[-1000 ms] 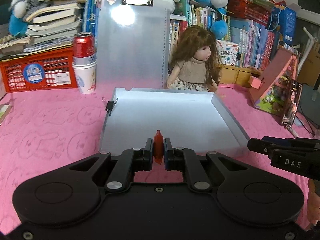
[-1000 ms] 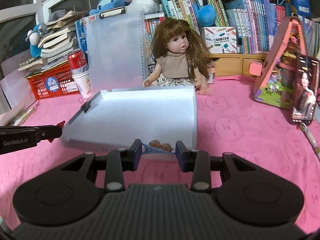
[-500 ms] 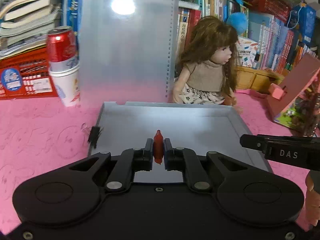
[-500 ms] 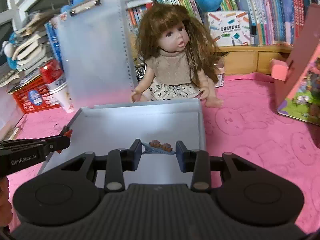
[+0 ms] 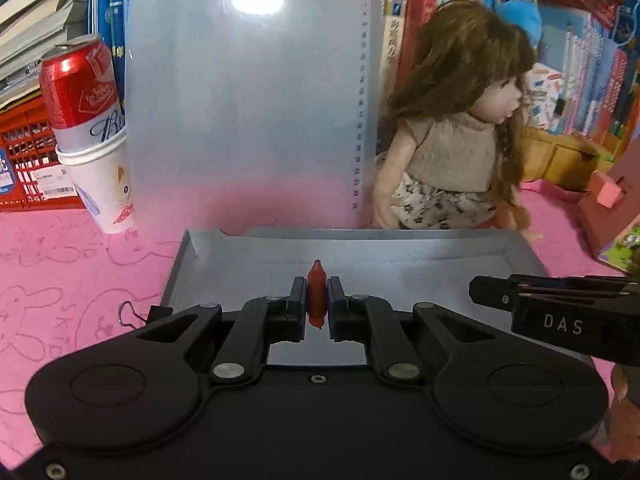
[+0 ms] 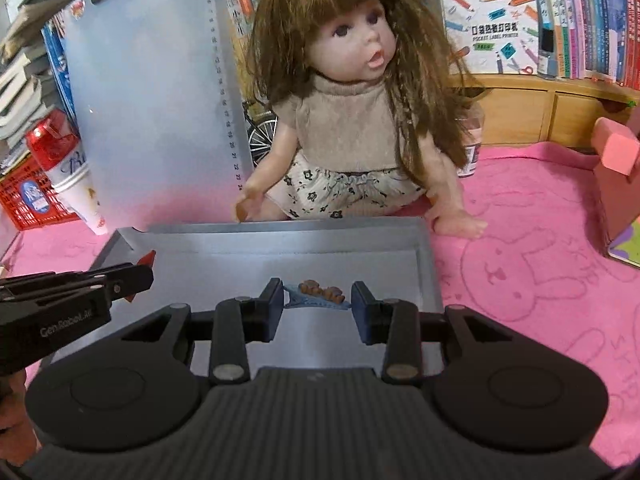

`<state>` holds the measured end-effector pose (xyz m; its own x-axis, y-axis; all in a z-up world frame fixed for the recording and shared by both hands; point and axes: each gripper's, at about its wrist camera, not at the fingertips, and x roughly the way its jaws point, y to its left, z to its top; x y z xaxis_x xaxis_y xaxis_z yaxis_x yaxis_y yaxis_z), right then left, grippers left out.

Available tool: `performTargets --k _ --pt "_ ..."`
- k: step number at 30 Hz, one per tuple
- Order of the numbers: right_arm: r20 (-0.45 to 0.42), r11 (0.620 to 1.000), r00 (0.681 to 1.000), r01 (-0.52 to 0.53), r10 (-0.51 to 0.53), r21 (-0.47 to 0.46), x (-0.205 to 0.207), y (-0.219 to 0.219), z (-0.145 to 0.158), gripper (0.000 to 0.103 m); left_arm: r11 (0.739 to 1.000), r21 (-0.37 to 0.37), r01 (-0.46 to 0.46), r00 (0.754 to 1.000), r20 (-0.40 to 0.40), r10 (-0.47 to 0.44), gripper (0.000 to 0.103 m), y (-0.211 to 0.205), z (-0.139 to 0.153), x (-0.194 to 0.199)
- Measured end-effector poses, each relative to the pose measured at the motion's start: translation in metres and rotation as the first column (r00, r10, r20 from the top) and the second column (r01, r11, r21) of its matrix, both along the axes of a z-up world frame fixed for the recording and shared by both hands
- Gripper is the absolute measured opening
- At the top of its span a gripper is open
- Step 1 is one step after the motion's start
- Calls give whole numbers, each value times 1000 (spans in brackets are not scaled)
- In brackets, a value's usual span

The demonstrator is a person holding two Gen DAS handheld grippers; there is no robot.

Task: Organize rigid objects
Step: 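Carry the blue clip in the right tool and red crayon in the left tool into the white tray, then open the right tool releasing the clip while the left tool releases the crayon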

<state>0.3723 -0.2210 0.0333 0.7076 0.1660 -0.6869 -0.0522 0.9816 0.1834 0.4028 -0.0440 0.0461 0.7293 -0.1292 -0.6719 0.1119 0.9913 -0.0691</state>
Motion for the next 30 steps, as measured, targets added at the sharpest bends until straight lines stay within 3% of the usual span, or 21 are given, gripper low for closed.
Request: performTargets --k 28,30 --pt "-5 998 1000 1 -2 -60 19 9 -20 42 998 46 -30 999 -35 32 10 0 -32 13" --pt "-5 998 1000 1 -1 -60 18 9 -20 45 998 48 -29 999 -36 31 11 0 -32 13"
